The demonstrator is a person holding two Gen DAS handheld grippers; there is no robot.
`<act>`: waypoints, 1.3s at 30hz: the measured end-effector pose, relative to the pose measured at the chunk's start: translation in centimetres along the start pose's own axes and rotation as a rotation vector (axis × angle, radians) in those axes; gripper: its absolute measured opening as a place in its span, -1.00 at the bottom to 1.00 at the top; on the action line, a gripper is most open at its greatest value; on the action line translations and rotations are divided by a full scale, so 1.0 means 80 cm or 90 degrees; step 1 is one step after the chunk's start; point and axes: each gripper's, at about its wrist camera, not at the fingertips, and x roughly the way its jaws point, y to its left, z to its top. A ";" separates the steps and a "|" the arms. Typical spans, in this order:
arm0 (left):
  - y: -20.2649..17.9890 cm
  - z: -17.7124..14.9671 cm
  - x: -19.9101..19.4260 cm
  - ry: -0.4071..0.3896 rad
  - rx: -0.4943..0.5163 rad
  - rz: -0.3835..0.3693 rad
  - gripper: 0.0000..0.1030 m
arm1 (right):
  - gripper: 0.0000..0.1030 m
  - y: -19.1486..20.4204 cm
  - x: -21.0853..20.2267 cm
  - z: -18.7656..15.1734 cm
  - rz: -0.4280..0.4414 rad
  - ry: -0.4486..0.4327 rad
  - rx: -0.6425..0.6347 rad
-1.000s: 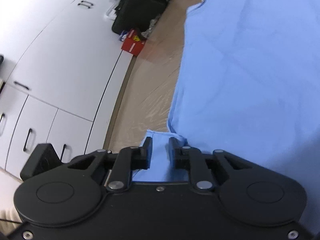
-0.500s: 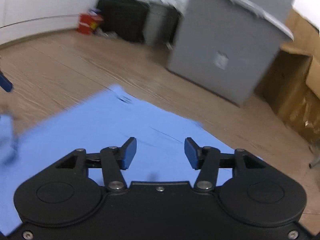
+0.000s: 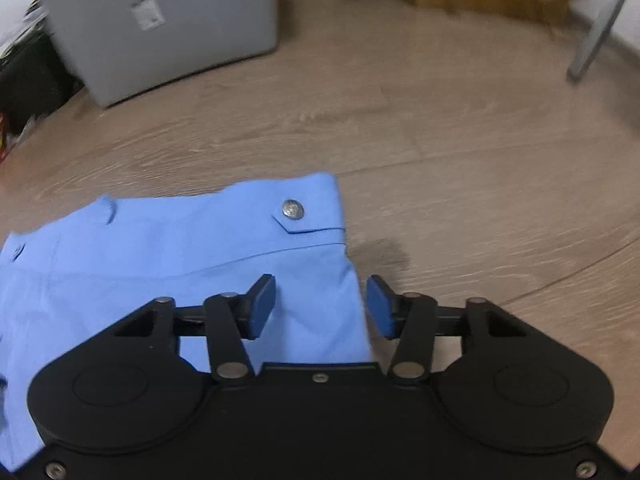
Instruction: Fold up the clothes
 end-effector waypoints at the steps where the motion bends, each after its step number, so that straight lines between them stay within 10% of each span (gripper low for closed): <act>1: 0.003 0.001 -0.002 0.004 -0.002 0.004 0.39 | 0.09 0.000 0.008 0.002 -0.001 -0.009 0.003; 6: -0.012 0.013 -0.008 0.026 0.049 0.054 0.43 | -0.23 -0.007 0.036 0.012 0.002 -0.040 -0.002; 13: -0.018 0.013 -0.011 0.022 0.028 0.089 0.47 | -0.05 0.030 0.034 0.003 -0.076 -0.081 -0.190; 22: -0.034 0.044 -0.066 -0.062 0.033 0.070 0.47 | -0.05 -0.003 -0.168 -0.061 0.039 -0.011 -0.366; 27: -0.072 0.059 -0.071 -0.066 0.074 0.026 0.47 | -0.09 -0.031 -0.223 -0.153 0.124 0.036 -0.297; 31: -0.096 0.065 -0.084 -0.050 0.077 0.004 0.47 | -0.14 -0.067 -0.193 -0.202 0.080 0.016 -0.191; 39: -0.103 0.029 -0.165 0.047 -0.099 -0.038 0.47 | 0.07 -0.095 -0.308 -0.248 0.098 -0.049 -0.111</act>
